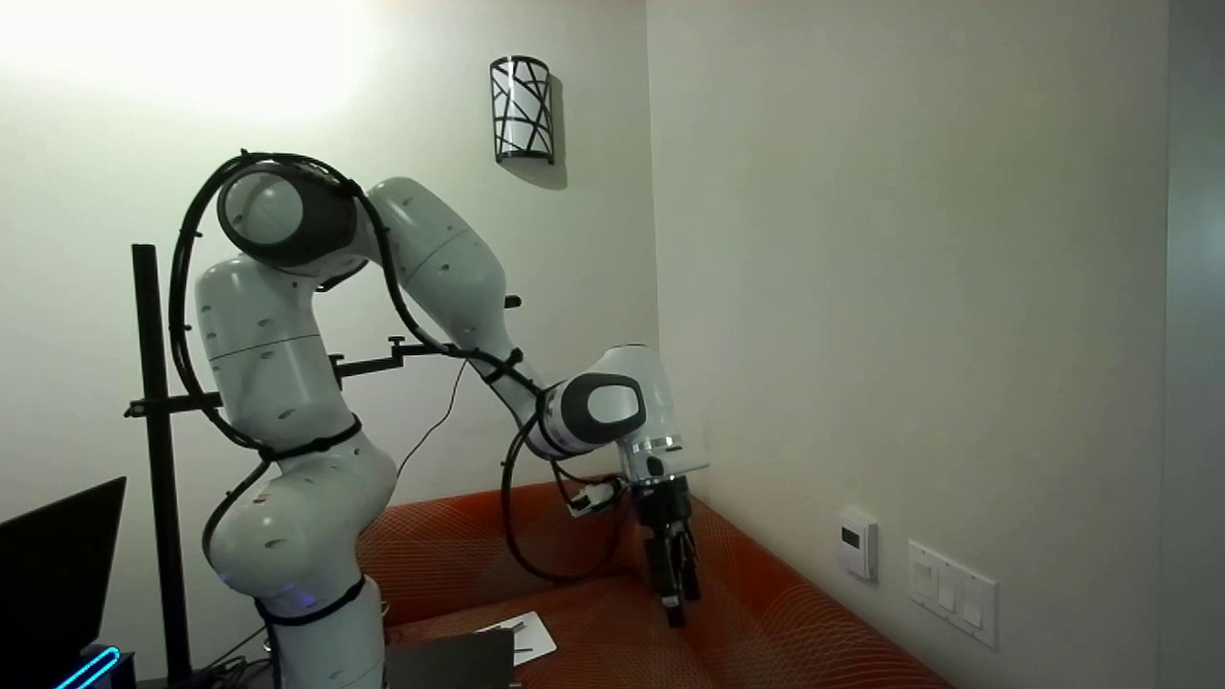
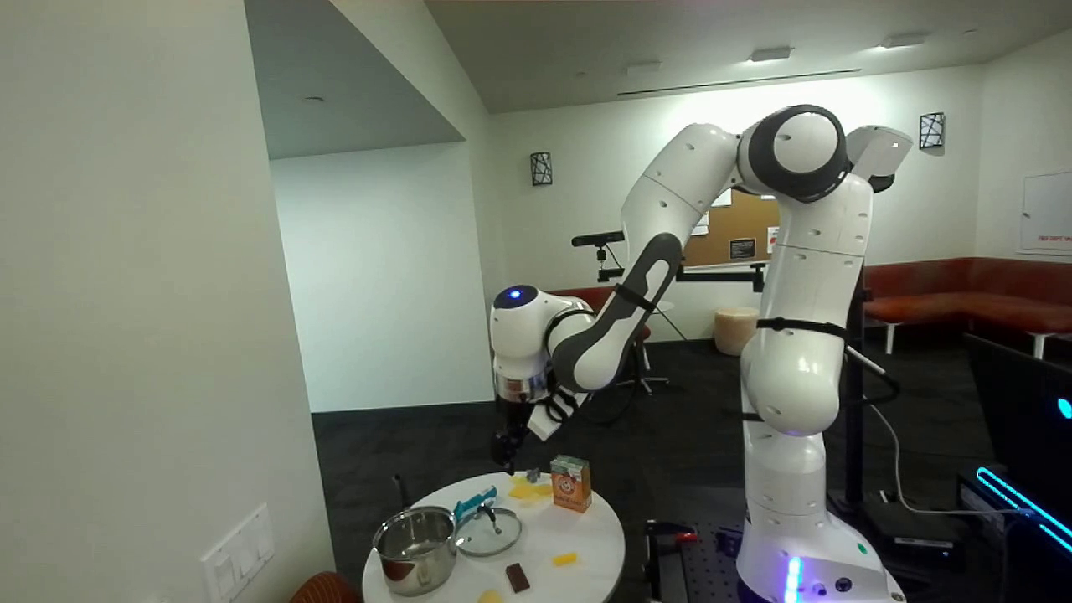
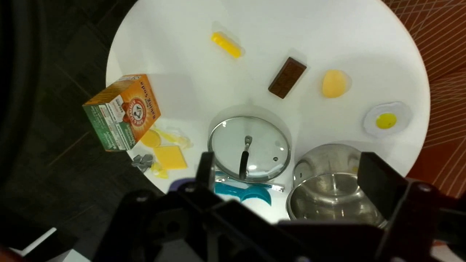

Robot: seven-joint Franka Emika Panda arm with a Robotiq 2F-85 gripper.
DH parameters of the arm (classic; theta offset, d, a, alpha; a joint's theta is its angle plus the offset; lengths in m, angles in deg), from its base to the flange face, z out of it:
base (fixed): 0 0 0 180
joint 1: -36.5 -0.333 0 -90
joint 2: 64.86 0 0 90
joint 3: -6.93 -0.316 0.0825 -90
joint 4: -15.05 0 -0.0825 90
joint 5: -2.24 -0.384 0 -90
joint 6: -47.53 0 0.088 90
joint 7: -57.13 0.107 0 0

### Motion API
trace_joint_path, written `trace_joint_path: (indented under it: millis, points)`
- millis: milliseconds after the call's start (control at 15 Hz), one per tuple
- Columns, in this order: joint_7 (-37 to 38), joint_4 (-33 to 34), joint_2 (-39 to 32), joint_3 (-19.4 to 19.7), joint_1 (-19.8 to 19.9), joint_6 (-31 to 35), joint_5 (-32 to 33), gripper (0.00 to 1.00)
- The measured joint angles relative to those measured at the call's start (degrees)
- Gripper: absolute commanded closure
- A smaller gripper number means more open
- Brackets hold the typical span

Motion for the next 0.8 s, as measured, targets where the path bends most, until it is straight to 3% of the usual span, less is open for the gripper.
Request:
trace_joint_path:
  millis: [333,800]
  points:
    - [10.0,0.3,-2.9,0.2,0.7,1.7,4.8,0.00]
    - [10.9,0.3,-3.9,0.9,0.4,2.2,4.9,0.00]
